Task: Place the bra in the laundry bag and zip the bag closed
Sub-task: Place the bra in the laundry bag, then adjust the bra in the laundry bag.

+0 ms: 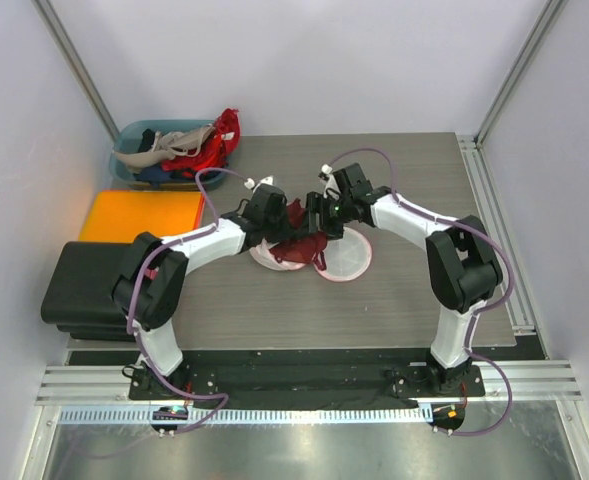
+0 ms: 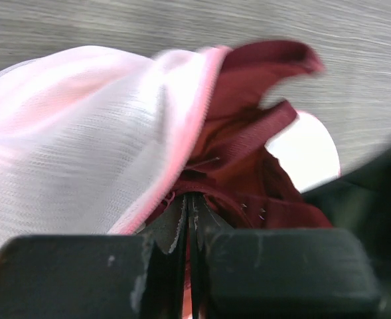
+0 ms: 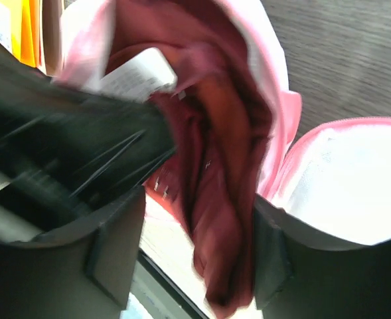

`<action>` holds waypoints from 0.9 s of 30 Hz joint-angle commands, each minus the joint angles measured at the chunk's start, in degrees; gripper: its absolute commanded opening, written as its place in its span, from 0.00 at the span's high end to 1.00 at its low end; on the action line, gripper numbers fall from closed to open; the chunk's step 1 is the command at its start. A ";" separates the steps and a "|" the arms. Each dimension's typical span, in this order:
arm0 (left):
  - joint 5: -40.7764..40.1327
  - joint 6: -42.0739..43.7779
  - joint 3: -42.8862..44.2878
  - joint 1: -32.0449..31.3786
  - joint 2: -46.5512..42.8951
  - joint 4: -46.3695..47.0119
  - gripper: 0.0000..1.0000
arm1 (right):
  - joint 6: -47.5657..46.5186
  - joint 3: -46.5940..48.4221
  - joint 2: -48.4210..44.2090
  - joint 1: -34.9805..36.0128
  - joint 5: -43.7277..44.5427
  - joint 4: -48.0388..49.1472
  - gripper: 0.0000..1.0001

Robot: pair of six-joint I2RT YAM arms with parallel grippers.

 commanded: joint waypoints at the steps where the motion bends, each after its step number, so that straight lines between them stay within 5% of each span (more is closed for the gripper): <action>1: -0.39 -0.42 0.18 0.46 0.97 1.98 1.00 | -3.71 4.49 -6.98 0.99 6.53 -5.18 0.33; 7: -0.22 0.02 -0.43 0.90 0.53 2.24 1.00 | -4.79 4.67 -12.88 0.29 21.82 -12.48 0.13; 14: 0.66 0.02 -0.70 0.90 0.53 2.68 1.00 | 2.76 -6.46 -19.91 -4.54 35.89 -13.80 0.10; 27: 1.54 0.28 -1.93 0.90 0.27 3.82 1.00 | 2.86 -27.14 -23.61 -5.78 28.26 -0.71 0.20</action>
